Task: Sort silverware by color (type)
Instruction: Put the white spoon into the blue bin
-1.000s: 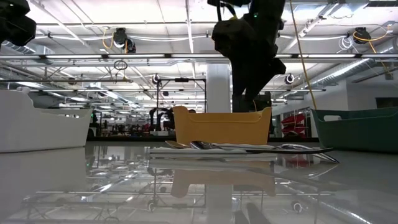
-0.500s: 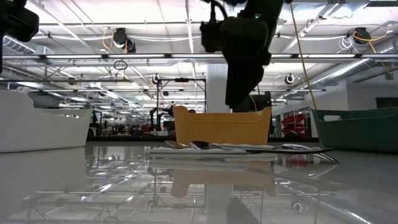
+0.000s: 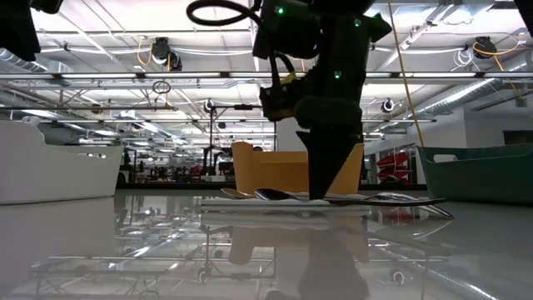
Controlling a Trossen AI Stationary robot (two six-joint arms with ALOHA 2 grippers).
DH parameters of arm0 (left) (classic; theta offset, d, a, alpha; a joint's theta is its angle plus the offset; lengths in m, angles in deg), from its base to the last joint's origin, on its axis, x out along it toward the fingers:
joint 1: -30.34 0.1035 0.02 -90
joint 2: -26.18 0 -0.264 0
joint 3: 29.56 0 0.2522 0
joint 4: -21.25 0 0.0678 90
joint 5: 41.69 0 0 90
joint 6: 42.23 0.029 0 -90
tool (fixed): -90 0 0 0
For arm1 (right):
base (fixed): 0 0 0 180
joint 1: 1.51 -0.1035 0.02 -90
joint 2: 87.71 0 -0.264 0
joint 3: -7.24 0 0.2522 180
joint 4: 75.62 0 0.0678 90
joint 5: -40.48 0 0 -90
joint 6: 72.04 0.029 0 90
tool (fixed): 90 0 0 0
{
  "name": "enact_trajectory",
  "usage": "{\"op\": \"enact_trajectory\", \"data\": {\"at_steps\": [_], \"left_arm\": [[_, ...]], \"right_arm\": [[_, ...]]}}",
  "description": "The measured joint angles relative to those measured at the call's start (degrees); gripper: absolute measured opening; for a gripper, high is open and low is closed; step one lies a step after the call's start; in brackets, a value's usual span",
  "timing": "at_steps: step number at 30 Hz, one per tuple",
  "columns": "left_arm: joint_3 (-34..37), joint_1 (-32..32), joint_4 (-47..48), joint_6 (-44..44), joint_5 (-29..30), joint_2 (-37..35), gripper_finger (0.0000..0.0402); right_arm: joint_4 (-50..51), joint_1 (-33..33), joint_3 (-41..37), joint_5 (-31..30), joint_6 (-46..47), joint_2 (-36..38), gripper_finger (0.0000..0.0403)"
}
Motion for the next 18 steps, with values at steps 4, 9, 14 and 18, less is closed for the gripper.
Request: {"op": "enact_trajectory", "data": {"at_steps": [4,9,14,18], "left_arm": [[0.0,0.0,0.4,0.0,0.0,0.1,0.0067],[0.0,0.0,0.5,0.1,0.0,0.4,0.0067],[0.0,0.0,0.8,1.0,0.1,0.4,0.0067],[0.0,0.0,1.1,1.7,0.1,0.4,0.0067]], "right_arm": [[-0.2,0.0,0.2,1.2,0.4,-1.6,0.0200],[0.0,0.0,0.3,2.7,4.1,-3.2,0.0172],[-0.3,-0.6,0.2,2.7,7.4,-3.3,0.0107],[-0.4,-1.0,0.2,3.3,8.1,-3.4,0.0052]]}}
